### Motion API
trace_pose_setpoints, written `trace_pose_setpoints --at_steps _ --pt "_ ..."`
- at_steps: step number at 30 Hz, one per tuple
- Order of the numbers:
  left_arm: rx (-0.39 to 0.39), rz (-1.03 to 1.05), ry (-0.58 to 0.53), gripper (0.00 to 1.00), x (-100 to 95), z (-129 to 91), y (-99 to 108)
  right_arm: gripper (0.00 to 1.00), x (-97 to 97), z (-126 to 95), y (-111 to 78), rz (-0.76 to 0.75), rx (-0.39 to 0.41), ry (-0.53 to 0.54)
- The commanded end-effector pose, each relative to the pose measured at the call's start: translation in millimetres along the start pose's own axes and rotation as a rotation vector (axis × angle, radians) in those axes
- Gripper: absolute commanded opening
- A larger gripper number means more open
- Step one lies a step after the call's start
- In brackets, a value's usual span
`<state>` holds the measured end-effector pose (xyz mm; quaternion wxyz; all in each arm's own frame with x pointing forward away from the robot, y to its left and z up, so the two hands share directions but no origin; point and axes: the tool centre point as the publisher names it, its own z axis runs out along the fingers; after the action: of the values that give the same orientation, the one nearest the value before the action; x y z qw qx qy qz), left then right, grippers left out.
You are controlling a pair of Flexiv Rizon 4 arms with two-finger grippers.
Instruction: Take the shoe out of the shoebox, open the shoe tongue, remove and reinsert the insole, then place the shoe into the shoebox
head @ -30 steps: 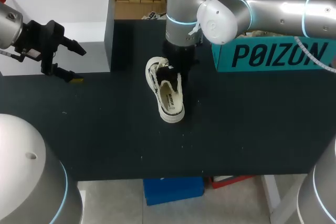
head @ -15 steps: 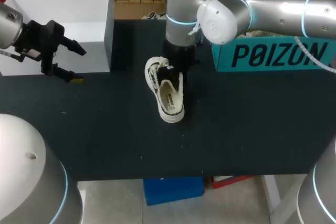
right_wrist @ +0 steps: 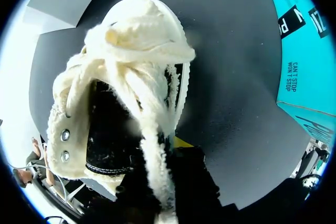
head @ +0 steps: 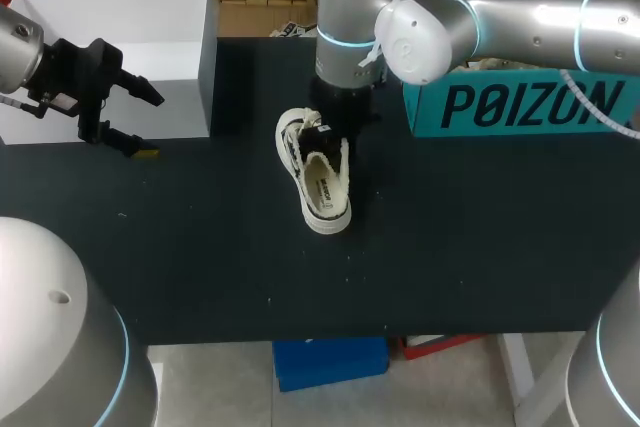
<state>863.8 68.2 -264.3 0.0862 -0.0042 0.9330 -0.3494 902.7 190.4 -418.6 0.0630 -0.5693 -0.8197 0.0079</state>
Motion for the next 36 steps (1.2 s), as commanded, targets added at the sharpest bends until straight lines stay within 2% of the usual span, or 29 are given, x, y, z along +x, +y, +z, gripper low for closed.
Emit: trace_pose_setpoints --at_steps 1,6,12,18,24,28,29,32,36 --pt "0.000 0.002 -0.003 1.00 0.7 1 1 0.00 3.1 -2 1.0 -0.018 -0.005 -0.006" --pt "0.000 0.002 -0.003 1.00 0.7 1 1 0.00 2.5 -27 -2.5 -0.095 -0.021 -0.021" --pt "0.000 0.002 -0.003 1.00 0.7 1 1 0.00 4.6 -72 -10.1 -0.259 -0.061 -0.054" --pt "0.000 0.002 -0.003 1.00 0.7 1 1 0.00 5.6 -123 -21.3 -0.532 -0.124 -0.160" --pt "0.000 0.002 -0.003 1.00 0.7 1 1 0.00 -4.6 -166 -32.5 -0.773 -0.195 -0.272" --pt "0.000 0.002 -0.003 1.00 0.7 1 1 0.00 -14.8 -190 -40.4 -0.925 -0.197 -0.354" --pt "0.000 0.002 -0.003 1.00 0.7 1 1 0.00 -19.2 -196 -44.5 -1.007 -0.182 -0.416" --pt "0.000 0.002 -0.003 1.00 0.7 1 1 0.00 -29.3 -210 -52.8 -1.114 -0.139 -0.454" --pt "0.000 0.002 -0.003 1.00 0.7 1 1 0.00 -31.1 -213 -54.1 -1.123 -0.137 -0.454"
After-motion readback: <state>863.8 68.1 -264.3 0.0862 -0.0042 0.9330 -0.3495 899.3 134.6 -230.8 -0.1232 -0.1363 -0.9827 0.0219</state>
